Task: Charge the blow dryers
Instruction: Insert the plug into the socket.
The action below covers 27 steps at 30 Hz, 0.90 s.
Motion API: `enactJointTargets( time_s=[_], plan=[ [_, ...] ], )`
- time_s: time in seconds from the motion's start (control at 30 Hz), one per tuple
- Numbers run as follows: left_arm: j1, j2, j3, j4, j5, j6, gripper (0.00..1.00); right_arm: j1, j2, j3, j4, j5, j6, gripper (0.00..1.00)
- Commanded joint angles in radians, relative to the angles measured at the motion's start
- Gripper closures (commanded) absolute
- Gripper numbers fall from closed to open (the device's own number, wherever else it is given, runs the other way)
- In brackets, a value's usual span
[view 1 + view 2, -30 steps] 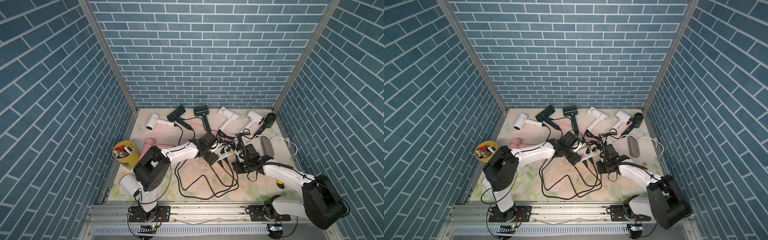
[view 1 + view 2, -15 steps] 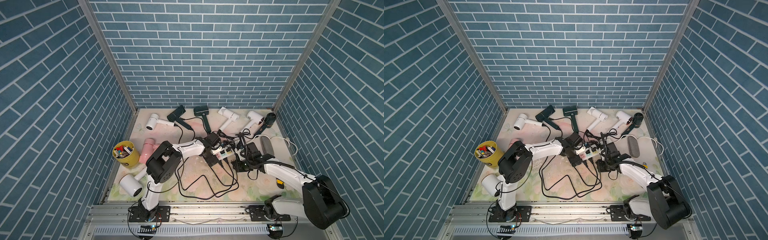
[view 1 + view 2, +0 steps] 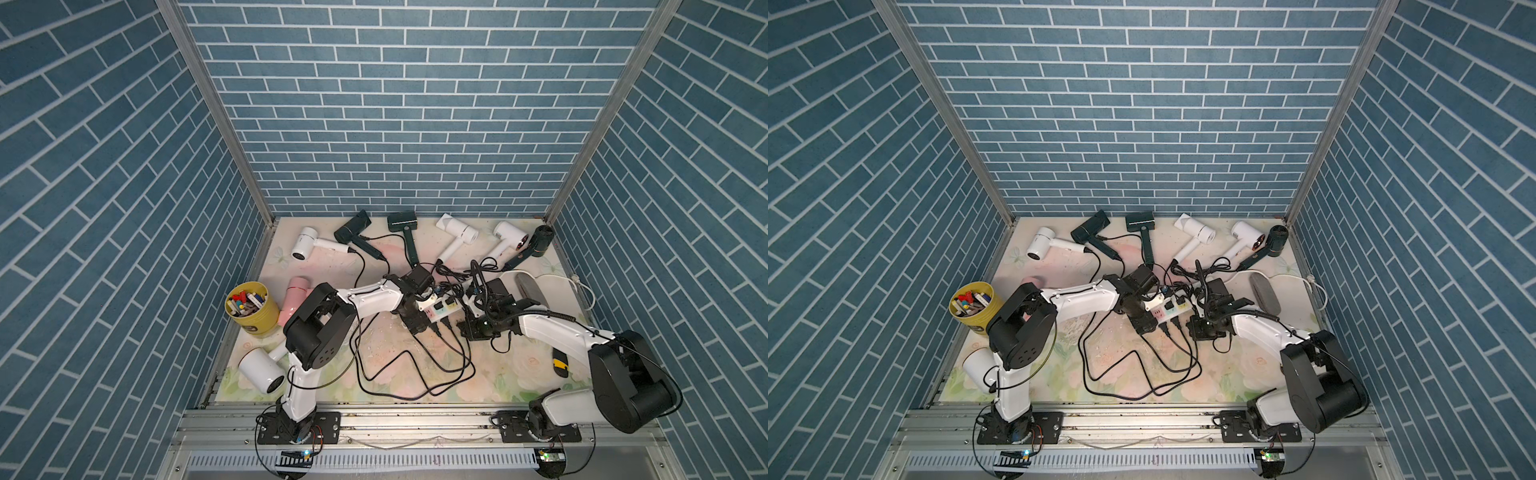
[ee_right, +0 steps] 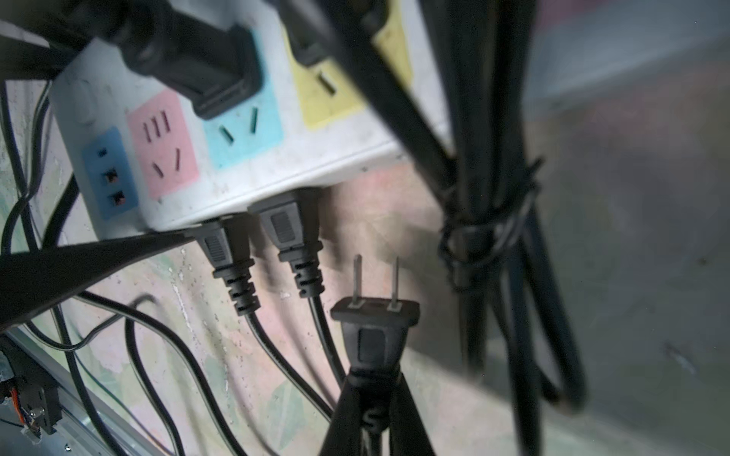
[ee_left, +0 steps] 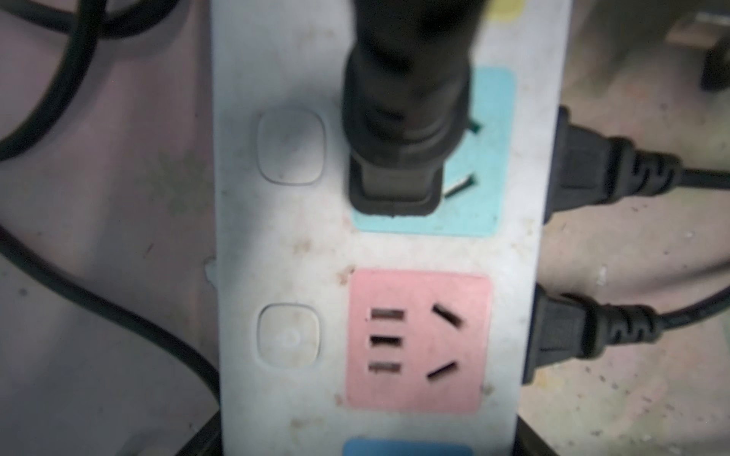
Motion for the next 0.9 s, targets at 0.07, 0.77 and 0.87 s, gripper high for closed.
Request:
enactJointTargets(
  time_s=[0.07, 0.77, 0.87],
  plan=[
    [0.047, -0.108, -0.065, -0.037, -0.03, -0.053, 0.23, 0.011, 0.032, 0.097, -0.136, 0.086, -0.12, 1.0],
    [0.158, -0.268, -0.141, 0.065, 0.255, -0.115, 0.13, 0.084, 0.135, 0.175, -0.159, 0.04, -0.209, 1.0],
    [0.157, -0.226, -0.128, 0.067, 0.262, -0.13, 0.14, 0.083, 0.141, 0.185, -0.162, 0.046, -0.209, 1.0]
  ],
)
